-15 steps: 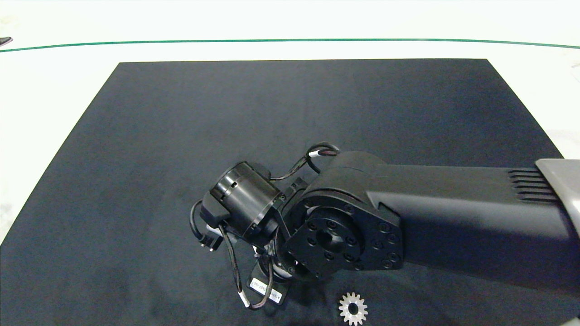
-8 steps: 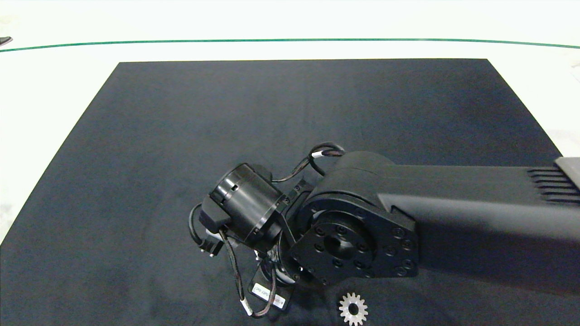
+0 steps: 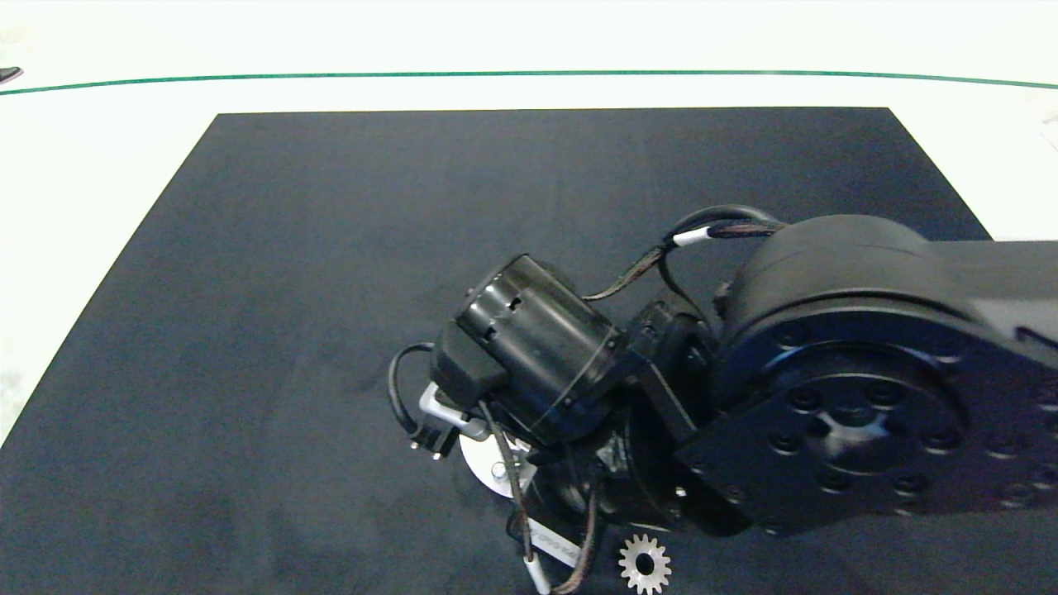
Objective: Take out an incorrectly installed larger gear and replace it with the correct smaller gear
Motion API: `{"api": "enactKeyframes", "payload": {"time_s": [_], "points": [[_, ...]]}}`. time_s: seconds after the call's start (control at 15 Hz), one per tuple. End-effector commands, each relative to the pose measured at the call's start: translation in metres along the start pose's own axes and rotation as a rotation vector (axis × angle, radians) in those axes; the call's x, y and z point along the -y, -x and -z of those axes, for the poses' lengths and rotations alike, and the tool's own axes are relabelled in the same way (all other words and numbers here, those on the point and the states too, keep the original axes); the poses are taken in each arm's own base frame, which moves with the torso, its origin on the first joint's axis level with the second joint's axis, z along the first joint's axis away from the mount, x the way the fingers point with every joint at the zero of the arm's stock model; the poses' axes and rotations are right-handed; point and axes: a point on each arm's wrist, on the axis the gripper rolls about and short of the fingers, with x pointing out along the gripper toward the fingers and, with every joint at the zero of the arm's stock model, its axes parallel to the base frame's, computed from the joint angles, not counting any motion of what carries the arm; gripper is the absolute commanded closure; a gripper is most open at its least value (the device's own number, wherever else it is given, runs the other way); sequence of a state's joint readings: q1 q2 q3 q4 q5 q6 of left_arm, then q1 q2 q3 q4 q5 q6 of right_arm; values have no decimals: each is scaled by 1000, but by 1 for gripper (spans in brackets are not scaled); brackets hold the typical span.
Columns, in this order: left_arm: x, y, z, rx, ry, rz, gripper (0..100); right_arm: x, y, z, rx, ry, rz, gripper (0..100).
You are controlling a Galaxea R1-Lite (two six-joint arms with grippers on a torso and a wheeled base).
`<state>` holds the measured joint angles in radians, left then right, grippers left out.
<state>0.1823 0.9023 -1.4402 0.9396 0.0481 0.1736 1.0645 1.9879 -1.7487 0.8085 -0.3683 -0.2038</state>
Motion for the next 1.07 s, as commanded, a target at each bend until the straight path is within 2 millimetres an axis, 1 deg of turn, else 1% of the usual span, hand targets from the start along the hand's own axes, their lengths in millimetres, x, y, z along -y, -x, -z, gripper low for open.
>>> {"api": "enactKeyframes", "payload": {"time_s": [0.07, 0.13, 0.2, 0.27, 0.47, 0.6, 0.8, 1.0, 1.07], "points": [[0, 0, 1, -5, -1, 0, 0, 23, 34, 46, 15, -61, 33, 84], [0, 0, 1, -5, -1, 0, 0, 24, 34, 52, 16, -71, 40, 84], [0, 2, 1, 0, -1, -1, 0, 29, 33, 65, 8, -94, 53, 84], [0, 4, 2, 7, -1, -1, 0, 32, 29, 74, -12, -110, 60, 84], [0, 4, 2, 7, -1, -1, 0, 36, 3, 95, -53, -153, 78, 84], [0, 4, 2, 7, -1, -1, 0, 37, -13, 105, -65, -177, 89, 84], [0, 4, 2, 4, -3, -1, 0, 40, -25, 112, -89, -200, 70, 84], [0, 4, 2, 4, -3, -1, 0, 42, -28, 114, -98, -206, 68, 84], [0, 4, 2, 4, -3, -1, 0, 42, -28, 115, -100, -206, 68, 0]]}}
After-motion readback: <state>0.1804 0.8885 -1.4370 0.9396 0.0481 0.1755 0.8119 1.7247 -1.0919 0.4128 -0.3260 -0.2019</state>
